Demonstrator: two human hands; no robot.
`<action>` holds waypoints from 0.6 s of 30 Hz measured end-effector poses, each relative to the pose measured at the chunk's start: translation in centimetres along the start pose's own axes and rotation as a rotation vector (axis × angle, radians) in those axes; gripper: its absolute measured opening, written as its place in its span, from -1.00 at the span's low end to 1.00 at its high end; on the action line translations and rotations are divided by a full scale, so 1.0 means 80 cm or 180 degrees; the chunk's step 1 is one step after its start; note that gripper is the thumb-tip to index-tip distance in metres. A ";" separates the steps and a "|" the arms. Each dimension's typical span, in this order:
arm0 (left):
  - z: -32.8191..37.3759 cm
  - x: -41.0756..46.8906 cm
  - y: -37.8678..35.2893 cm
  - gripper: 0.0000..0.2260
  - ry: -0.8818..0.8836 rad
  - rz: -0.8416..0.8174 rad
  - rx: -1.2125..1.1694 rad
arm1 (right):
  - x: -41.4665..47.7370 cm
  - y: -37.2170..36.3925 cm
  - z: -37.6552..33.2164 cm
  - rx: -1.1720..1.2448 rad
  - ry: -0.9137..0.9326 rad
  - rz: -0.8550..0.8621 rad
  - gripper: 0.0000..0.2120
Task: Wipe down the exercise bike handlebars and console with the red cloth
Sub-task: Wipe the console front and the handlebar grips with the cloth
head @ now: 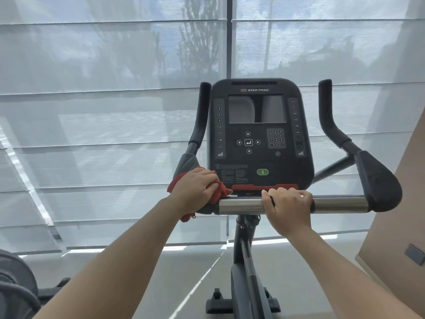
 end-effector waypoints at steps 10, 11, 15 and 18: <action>0.014 -0.064 -0.006 -0.80 -0.0243 0.1090 -0.0092 | -0.002 0.002 0.003 0.0145 0.0017 0.0079 -0.54; 0.015 -0.067 -0.008 -0.79 -0.0221 0.1139 -0.0034 | -0.002 0.002 0.002 0.0169 0.0005 0.0127 -0.54; 0.028 -0.069 -0.021 -0.73 0.0040 0.1365 0.0324 | -0.002 0.001 0.000 0.0183 -0.0034 0.0277 -0.56; 0.035 -0.058 -0.026 -0.79 0.0275 0.1393 0.0460 | -0.004 0.001 0.001 0.0128 0.0005 0.0241 -0.55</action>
Point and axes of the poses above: each hand's wrist, its own x-axis towards the middle knuckle, its own y-axis out of the back of the hand, z = x × y, the point moved 2 cm from there along x, towards the middle knuckle, and after that the axes turned 11 degrees about z, right-handed, at the moved point
